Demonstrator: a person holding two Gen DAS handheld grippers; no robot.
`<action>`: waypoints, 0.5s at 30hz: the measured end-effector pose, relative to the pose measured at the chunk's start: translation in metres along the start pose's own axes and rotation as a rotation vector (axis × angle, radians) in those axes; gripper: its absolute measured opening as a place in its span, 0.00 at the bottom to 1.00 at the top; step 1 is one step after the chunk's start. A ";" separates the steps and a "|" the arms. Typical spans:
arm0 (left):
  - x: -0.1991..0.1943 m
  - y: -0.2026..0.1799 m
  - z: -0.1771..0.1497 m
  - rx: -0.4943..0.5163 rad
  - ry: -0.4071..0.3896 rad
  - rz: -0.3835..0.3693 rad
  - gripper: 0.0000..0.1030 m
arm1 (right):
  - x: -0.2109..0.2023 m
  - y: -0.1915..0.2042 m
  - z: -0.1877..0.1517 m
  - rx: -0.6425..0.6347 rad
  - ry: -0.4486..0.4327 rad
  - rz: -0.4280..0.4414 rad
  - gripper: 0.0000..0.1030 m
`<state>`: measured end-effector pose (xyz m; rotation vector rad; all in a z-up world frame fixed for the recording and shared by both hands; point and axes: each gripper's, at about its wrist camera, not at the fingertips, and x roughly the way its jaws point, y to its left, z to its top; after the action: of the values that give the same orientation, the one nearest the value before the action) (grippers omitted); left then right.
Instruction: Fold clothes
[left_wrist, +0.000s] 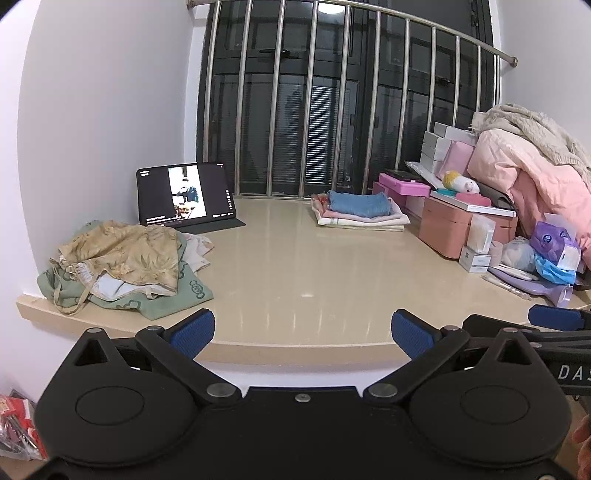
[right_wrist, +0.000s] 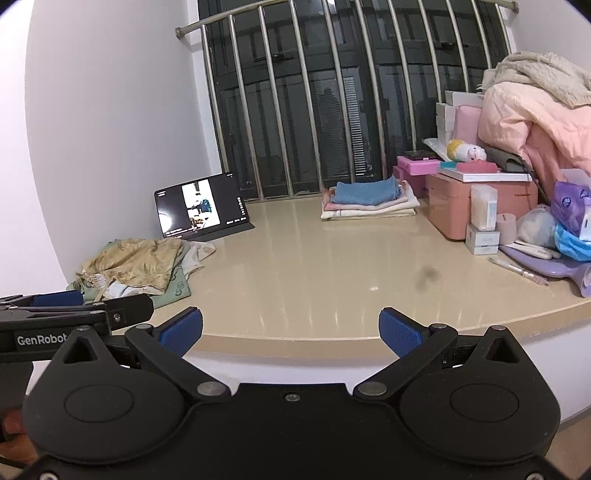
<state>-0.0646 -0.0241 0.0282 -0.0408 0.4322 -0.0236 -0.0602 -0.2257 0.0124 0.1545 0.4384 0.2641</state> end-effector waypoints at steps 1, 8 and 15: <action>0.000 0.000 0.000 0.001 0.000 0.001 1.00 | 0.000 0.000 0.000 0.000 0.001 0.000 1.00; -0.002 -0.003 -0.003 0.006 0.001 0.006 1.00 | 0.001 0.001 -0.001 -0.001 0.008 -0.003 1.00; 0.002 0.003 0.002 0.011 0.004 0.010 1.00 | 0.001 0.000 -0.002 0.004 0.013 -0.004 1.00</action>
<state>-0.0615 -0.0213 0.0287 -0.0282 0.4358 -0.0162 -0.0600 -0.2249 0.0103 0.1556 0.4516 0.2604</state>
